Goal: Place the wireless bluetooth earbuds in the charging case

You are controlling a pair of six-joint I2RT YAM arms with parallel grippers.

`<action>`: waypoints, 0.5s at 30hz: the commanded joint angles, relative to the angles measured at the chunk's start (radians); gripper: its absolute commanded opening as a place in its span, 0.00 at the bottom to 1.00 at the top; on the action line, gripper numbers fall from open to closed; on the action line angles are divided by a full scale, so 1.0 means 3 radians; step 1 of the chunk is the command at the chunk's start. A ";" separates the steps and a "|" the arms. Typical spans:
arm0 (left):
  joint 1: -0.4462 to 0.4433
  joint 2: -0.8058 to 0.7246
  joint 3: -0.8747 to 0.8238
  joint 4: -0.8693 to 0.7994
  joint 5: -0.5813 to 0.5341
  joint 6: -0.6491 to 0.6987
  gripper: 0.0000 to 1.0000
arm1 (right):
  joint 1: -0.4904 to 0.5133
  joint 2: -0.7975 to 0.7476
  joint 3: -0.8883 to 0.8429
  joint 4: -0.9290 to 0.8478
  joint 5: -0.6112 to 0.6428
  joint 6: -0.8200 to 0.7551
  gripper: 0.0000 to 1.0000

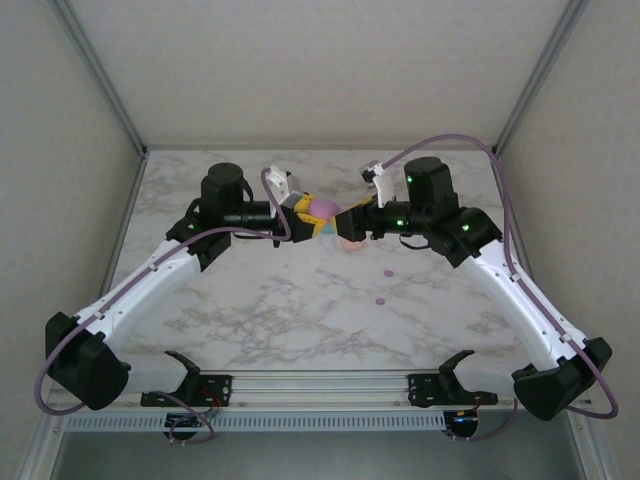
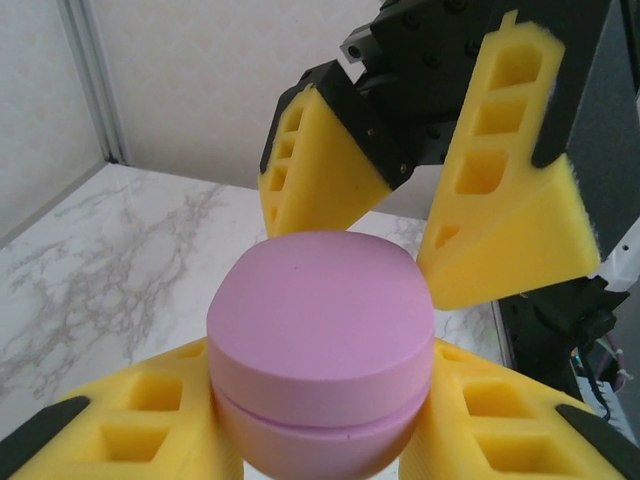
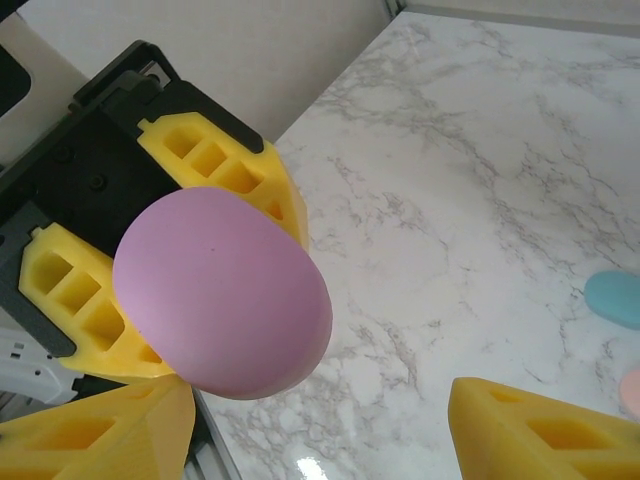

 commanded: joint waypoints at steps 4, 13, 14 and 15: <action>-0.0067 -0.0112 0.0078 -0.0079 0.0172 0.0133 0.34 | -0.0038 0.0132 0.0193 0.0096 0.0380 0.0242 0.69; -0.0071 -0.0160 0.0010 0.0008 0.0073 0.0111 0.34 | -0.0058 0.0202 0.0270 0.0069 0.0741 0.0458 0.70; -0.0073 -0.0164 0.0004 0.0017 0.0068 0.0107 0.34 | -0.0054 0.0207 0.0280 0.0050 0.0791 0.0478 0.71; -0.0072 -0.0164 -0.0003 0.0021 0.0055 0.0104 0.34 | -0.0060 0.0207 0.0286 0.0058 0.0785 0.0478 0.71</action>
